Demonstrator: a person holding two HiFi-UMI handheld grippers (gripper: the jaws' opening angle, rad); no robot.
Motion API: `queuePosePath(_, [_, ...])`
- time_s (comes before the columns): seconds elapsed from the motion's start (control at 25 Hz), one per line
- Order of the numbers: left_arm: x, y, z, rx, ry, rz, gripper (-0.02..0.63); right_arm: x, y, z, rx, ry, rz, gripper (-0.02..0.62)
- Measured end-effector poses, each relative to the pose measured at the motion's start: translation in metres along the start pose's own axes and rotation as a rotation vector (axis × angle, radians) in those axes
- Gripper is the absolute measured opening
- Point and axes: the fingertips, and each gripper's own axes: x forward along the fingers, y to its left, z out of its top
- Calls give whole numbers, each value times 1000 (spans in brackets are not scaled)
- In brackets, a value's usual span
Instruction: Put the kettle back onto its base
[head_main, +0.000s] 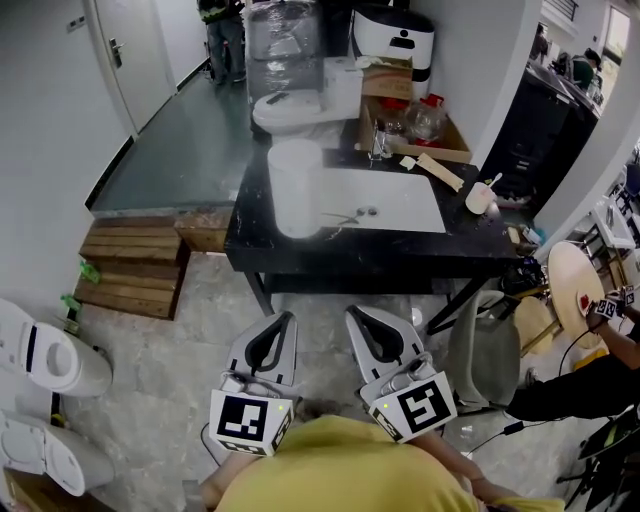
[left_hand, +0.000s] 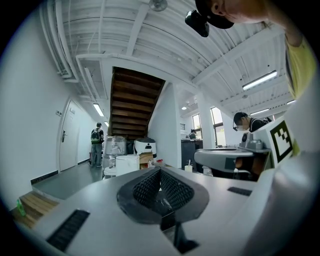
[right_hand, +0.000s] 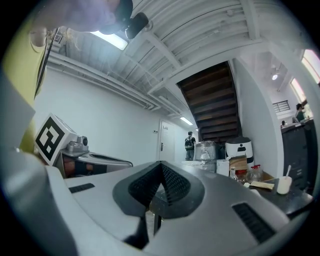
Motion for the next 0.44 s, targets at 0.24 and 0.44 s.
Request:
queuePosePath(0.24, [2, -7, 0, 4, 10, 17, 11, -3, -6, 3, 11, -21, 14, 15])
queuePosePath(0.44, [1, -14, -2, 3, 14, 27, 9, -9, -8, -1, 4, -8, 39, 15])
